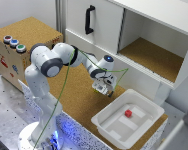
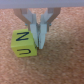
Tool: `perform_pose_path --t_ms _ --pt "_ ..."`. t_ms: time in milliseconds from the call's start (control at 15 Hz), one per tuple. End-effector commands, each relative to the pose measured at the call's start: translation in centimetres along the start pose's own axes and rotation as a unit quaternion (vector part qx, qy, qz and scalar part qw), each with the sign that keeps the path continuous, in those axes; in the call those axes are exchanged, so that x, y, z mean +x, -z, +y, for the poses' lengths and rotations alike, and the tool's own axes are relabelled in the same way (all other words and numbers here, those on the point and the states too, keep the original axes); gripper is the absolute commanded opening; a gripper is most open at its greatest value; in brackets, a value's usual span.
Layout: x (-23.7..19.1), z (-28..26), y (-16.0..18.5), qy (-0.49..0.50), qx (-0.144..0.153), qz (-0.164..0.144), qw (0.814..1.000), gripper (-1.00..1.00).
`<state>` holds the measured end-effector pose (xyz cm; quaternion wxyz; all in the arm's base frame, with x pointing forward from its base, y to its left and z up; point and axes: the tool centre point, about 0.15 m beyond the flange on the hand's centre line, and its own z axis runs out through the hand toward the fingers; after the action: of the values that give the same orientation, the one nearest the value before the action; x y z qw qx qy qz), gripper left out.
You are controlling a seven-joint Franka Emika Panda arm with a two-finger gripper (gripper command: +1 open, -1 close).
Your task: Go push the yellow block to the left
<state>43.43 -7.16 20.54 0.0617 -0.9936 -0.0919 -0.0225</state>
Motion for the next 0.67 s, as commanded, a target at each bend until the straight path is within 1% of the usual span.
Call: perform_pose_path --t_ms 0,333,467,600 --pt "1.2 -4.4 -0.2 -0.010 -0.002 -0.023 1.000 -1.00" --pt "0.9 -7.3 0.1 -0.017 -0.017 -0.047 0.999 -1.00" --pt "1.3 -8.4 -0.1 -0.015 -0.016 -0.052 0.998 -1.00" --pt "2.1 -9.5 -0.6 -0.017 -0.007 -0.057 0.998 -1.00"
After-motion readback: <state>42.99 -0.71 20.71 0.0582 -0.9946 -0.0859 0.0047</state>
